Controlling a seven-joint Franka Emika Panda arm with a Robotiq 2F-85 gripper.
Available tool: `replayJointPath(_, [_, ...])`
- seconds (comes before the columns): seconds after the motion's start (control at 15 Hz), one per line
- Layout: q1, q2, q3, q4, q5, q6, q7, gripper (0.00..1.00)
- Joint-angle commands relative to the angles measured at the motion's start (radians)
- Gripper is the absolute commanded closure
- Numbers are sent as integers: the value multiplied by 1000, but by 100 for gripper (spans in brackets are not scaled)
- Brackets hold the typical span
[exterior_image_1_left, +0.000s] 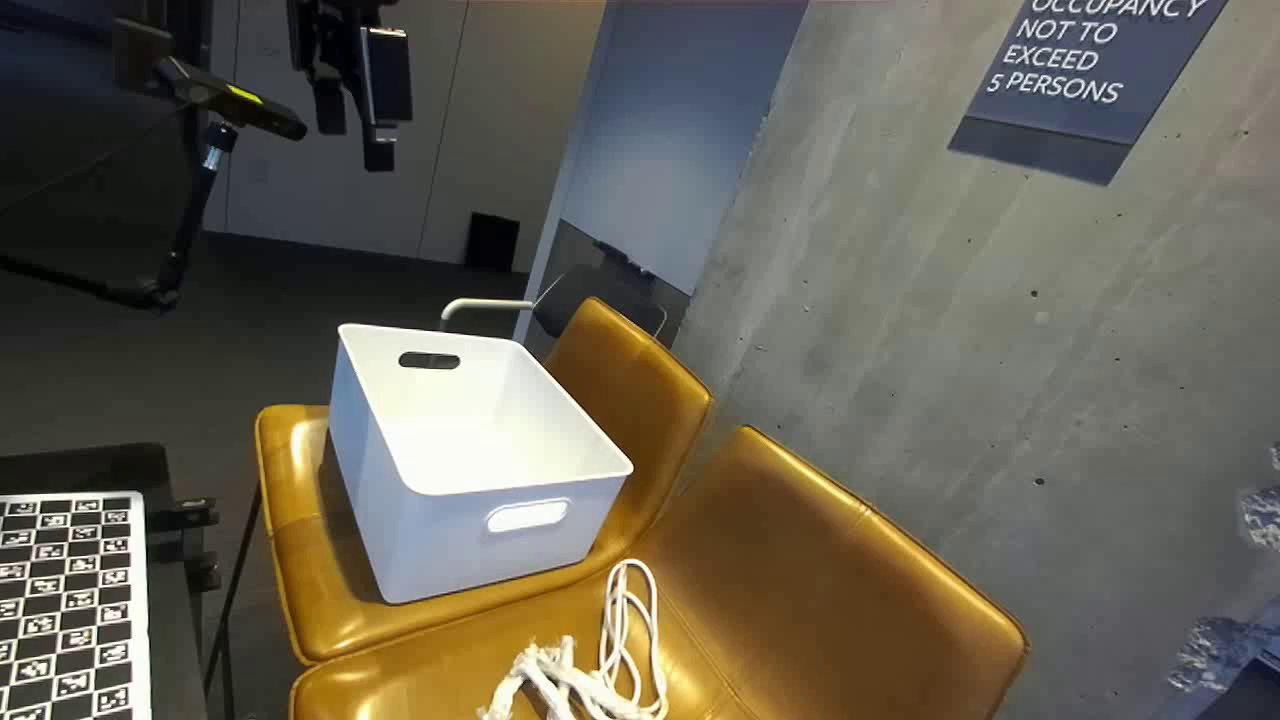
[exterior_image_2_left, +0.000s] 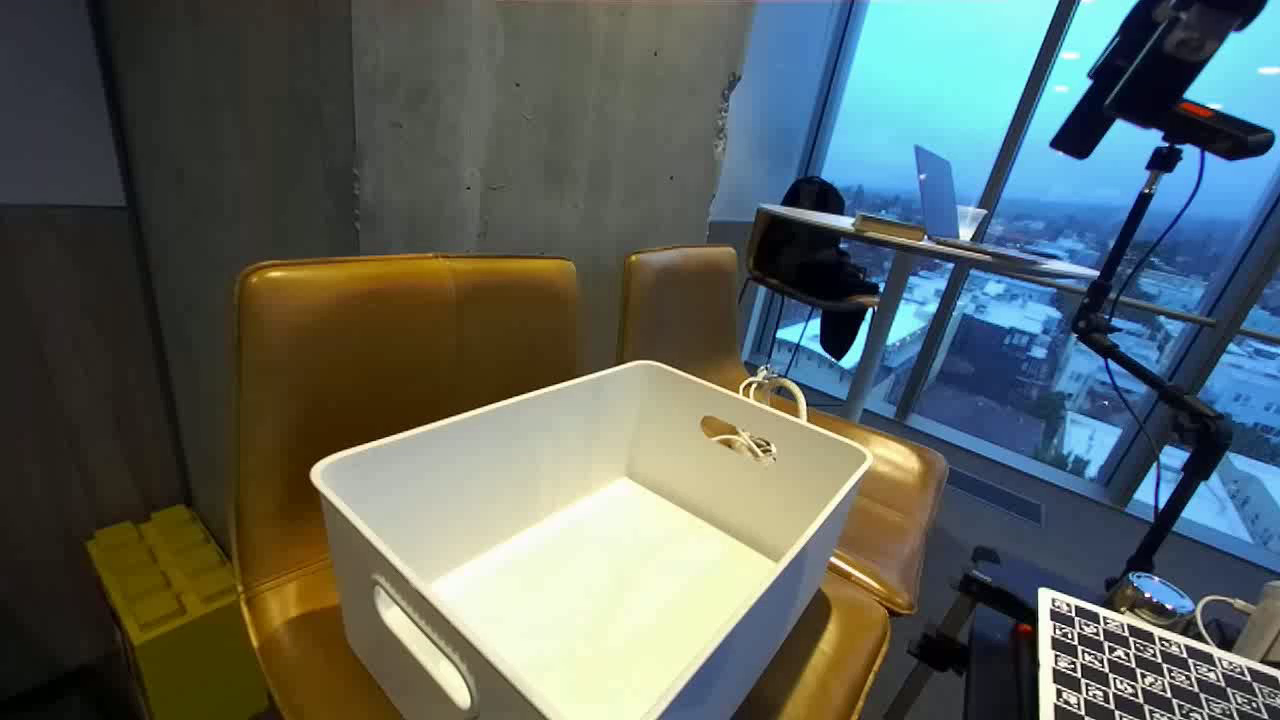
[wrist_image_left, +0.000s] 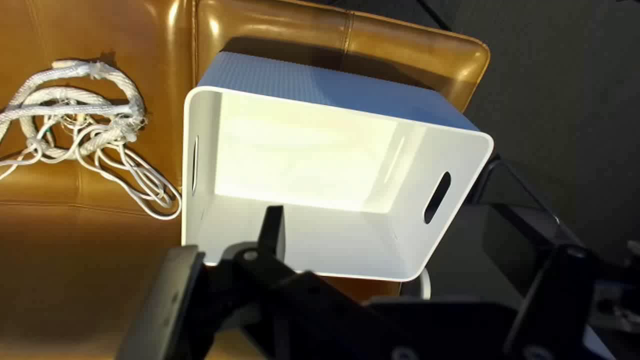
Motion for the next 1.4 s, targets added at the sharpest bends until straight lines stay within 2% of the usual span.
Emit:
replayJointPath(0.0, [-5,0,4,3,3,-2,-2,0])
replayJointPath(0.4, [-5,0,4,6,3,-2,-2,0])
replayJointPath(0.73, [-41,19,-13,-4,-38,43,-20,0])
replayJointPath(0.93, [-83,48,-52,-5,-80,76,-53,0])
replayJointPath(1.33, [-177,163,-176,14,-143,179,-167,0])
